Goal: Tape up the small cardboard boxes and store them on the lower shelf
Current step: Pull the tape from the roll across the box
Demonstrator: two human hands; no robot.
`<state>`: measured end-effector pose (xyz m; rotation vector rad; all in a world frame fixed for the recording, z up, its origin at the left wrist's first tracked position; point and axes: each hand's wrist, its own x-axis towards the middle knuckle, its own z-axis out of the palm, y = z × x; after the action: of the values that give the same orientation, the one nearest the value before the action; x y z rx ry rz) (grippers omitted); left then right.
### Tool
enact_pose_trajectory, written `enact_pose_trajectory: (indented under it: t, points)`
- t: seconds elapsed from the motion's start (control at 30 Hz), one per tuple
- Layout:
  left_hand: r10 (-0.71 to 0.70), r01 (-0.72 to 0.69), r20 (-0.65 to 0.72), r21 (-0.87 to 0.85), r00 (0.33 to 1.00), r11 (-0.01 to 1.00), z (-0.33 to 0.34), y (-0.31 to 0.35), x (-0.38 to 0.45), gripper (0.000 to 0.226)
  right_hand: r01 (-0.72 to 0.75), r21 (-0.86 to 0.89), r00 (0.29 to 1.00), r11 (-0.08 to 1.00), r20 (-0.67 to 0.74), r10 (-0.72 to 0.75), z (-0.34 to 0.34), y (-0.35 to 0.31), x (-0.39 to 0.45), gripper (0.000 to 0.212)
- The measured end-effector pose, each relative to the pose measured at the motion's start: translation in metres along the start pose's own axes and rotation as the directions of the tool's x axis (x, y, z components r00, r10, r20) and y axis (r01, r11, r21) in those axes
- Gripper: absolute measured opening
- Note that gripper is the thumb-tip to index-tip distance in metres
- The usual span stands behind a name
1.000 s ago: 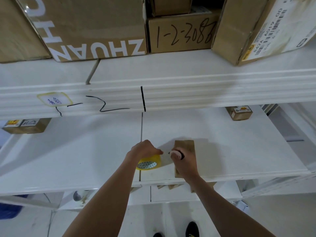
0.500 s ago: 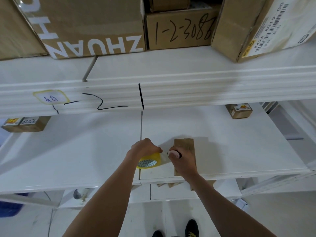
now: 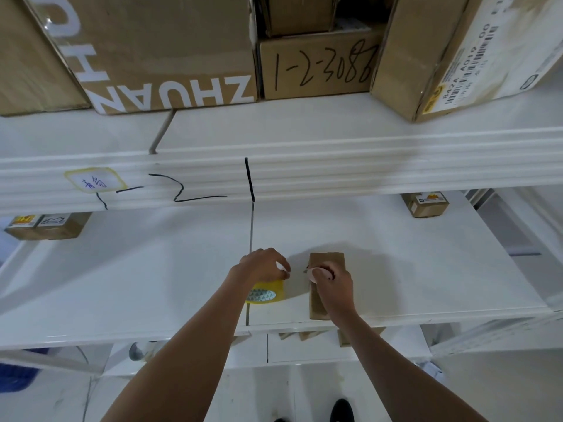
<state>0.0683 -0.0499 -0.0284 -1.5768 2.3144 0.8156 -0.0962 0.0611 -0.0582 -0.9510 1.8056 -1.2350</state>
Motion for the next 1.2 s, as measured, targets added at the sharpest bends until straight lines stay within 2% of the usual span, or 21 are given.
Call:
enact_pose_trajectory:
  t: [0.1, 0.2, 0.33, 0.63, 0.87, 0.97, 1.07, 1.2]
  points:
    - [0.013, -0.015, 0.1, 0.015, 0.995, 1.0, -0.003, 0.007, 0.004, 0.013, -0.046, 0.021, 0.999, 0.999, -0.011, 0.046, 0.001, 0.0, 0.001, 0.011]
    - [0.005, -0.006, 0.146, 0.007, 0.989, 1.0, -0.006, 0.008, 0.007, 0.018, -0.03, 0.012, 0.999, 0.999, -0.019, 0.03, 0.003, 0.001, 0.001, 0.011]
    - [-0.041, 0.051, 0.115, -0.082, 0.992, 0.995, -0.005, 0.003, 0.007, 0.027, -0.005, 0.015, 1.0, 1.0, -0.022, 0.005, 0.003, 0.002, 0.002, 0.012]
    - [-0.104, 0.115, 0.064, -0.211, 0.993, 0.971, 0.001, 0.001, -0.001, 0.023, -0.028, 0.013, 0.999, 1.0, -0.028, 0.029, 0.005, 0.004, 0.004, 0.01]
    - [-0.129, 0.131, 0.024, -0.219, 0.991, 0.967, 0.003, 0.007, -0.007, 0.023, -0.058, 0.016, 0.998, 0.998, -0.034, 0.059, 0.004, 0.004, 0.006, 0.012]
    - [-0.185, 0.176, -0.028, -0.196, 0.982, 0.965, -0.001, -0.017, -0.016, 0.022, -0.033, 0.019, 0.999, 0.999, -0.034, 0.033, 0.003, 0.005, 0.006, 0.016]
    - [-0.184, 0.166, -0.031, -0.298, 0.983, 0.94, -0.001, -0.039, -0.03, 0.005, -0.044, 0.034, 0.999, 0.998, -0.017, 0.045, 0.003, 0.003, 0.007, 0.012]
    - [-0.16, 0.121, -0.036, -0.501, 0.986, 0.857, 0.006, -0.036, -0.049, 0.006, -0.196, 0.116, 0.979, 0.974, -0.033, 0.201, 0.001, 0.0, 0.013, 0.007]
